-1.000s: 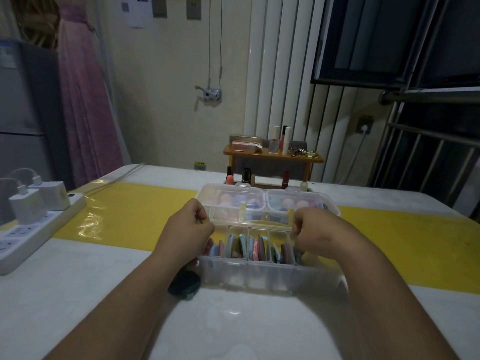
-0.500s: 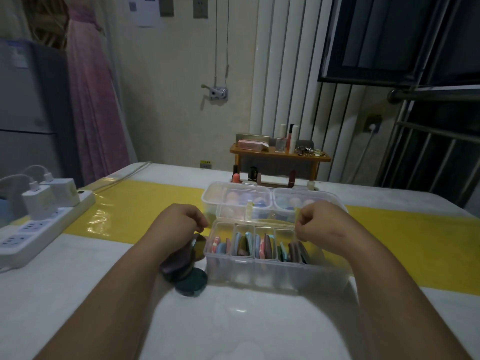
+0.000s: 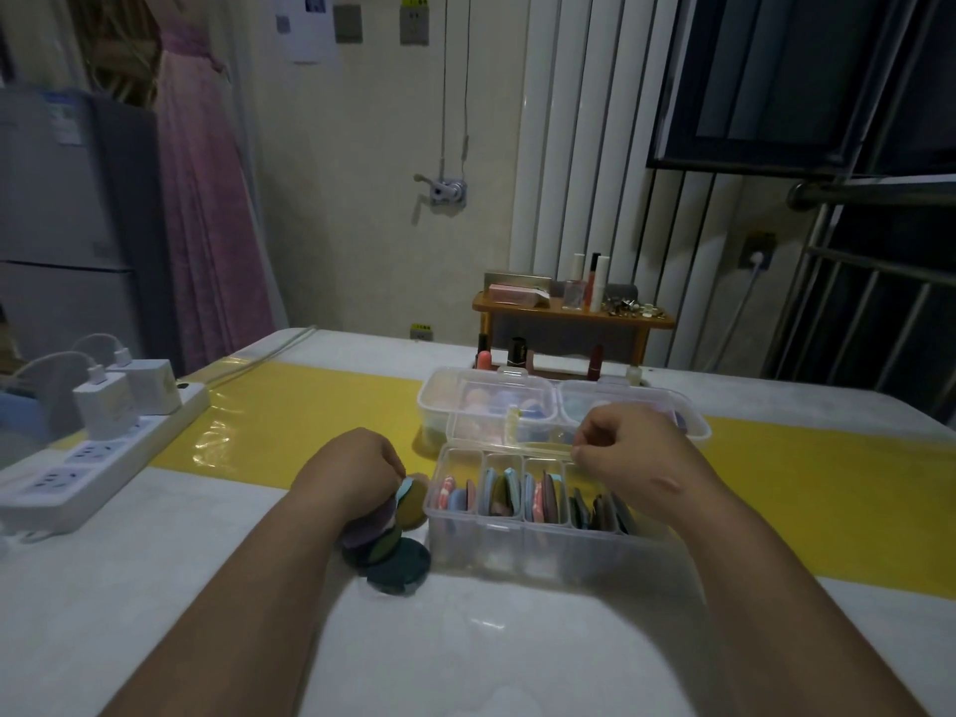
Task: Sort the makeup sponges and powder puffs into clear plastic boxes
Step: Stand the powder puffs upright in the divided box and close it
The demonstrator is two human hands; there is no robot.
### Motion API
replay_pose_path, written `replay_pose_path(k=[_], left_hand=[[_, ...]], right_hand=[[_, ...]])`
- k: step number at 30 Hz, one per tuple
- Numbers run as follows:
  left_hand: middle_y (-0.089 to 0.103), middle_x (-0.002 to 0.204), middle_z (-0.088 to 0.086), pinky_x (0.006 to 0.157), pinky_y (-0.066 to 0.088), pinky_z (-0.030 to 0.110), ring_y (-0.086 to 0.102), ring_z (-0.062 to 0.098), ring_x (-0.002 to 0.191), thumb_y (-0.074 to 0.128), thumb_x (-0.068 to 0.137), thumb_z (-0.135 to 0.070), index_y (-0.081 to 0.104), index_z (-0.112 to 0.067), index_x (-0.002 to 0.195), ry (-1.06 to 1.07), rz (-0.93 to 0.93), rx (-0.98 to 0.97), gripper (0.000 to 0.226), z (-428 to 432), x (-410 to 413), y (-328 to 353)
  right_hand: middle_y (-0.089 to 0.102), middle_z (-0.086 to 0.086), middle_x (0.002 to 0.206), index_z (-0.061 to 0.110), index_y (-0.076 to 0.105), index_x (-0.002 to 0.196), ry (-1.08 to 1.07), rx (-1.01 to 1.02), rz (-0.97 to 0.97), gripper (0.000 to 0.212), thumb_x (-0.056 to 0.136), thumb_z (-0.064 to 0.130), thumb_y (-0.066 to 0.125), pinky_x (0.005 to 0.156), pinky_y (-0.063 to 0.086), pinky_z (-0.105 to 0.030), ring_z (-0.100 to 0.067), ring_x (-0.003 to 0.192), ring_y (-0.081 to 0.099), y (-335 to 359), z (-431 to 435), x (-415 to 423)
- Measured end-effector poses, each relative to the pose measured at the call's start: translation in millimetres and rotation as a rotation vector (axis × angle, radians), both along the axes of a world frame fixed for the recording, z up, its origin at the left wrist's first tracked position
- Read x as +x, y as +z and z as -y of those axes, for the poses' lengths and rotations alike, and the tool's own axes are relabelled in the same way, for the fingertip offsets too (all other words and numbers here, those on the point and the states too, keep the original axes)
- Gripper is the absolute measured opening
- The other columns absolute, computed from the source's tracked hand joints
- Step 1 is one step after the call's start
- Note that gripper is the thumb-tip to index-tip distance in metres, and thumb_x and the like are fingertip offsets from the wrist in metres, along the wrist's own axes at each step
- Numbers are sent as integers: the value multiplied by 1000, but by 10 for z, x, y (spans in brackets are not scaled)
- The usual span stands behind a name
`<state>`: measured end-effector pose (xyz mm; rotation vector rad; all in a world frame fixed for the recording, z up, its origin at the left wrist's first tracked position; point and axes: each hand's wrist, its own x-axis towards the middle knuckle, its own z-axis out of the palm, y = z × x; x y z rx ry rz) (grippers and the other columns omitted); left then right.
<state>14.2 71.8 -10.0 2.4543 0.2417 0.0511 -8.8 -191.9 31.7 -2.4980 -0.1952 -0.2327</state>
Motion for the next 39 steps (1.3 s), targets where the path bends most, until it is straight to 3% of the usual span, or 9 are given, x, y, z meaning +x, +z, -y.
replay_pose_path(k=[4,8,10,17,20,23,25,32,39], left_hand=[[71,65,3,75,60,41,69,25,71,66,83,-14,72,-20,71,3,17,-54,15,-17,14,0],[70,63,-2,65,55,29,66,18,68,79,78,-29,72,-20,75,-94,-36,-18,12,20,-31,17],[70,68,0,65,55,30,67,19,72,77,79,-26,70,-20,75,-87,-28,-15,10,25,-40,34],[66,72,9,56,41,27,58,20,66,68,86,-8,67,-11,74,53,140,-278,13,61,-27,95],[68,74,9,57,47,33,63,21,64,69,87,-9,64,-12,80,107,253,-361,9,63,-15,106],[67,77,9,68,55,47,67,31,73,67,89,-11,56,-18,85,153,393,-409,13,53,-12,101],[66,78,8,69,56,48,67,32,76,62,91,-7,53,-17,84,141,461,-439,15,81,-28,111],[67,81,7,67,58,39,64,26,70,57,91,4,63,-14,84,18,503,-570,20,195,-56,121],[68,75,0,50,46,15,60,12,63,65,90,-3,68,-18,85,-80,512,-634,16,318,-87,122]], right_hand=[[65,4,81,25,66,82,5,5,13,14,91,19,59,62,47,-26,-13,75,62,-5,-7,5],[65,5,81,27,64,81,3,0,22,15,93,19,59,59,43,-24,-11,75,60,-20,-16,9],[64,6,81,28,64,81,1,3,18,15,93,20,59,60,44,-24,-11,75,60,-26,-19,11],[65,5,82,26,65,85,-3,6,19,12,94,22,59,63,47,-25,-12,76,61,-45,-31,18],[65,5,82,27,65,85,-4,8,20,12,94,22,59,64,48,-25,-11,76,61,-52,-35,24],[65,5,84,26,65,86,-3,25,29,10,94,22,60,65,51,-26,-12,76,62,-58,-43,30],[65,6,84,26,65,86,1,45,41,9,93,22,60,65,52,-26,-12,77,62,-65,-54,35],[65,5,86,26,66,89,42,105,49,7,92,21,61,65,49,-24,-12,80,62,-92,-96,43],[64,7,87,27,66,92,71,122,71,8,94,21,60,66,48,-21,-9,82,59,-108,-128,41]])
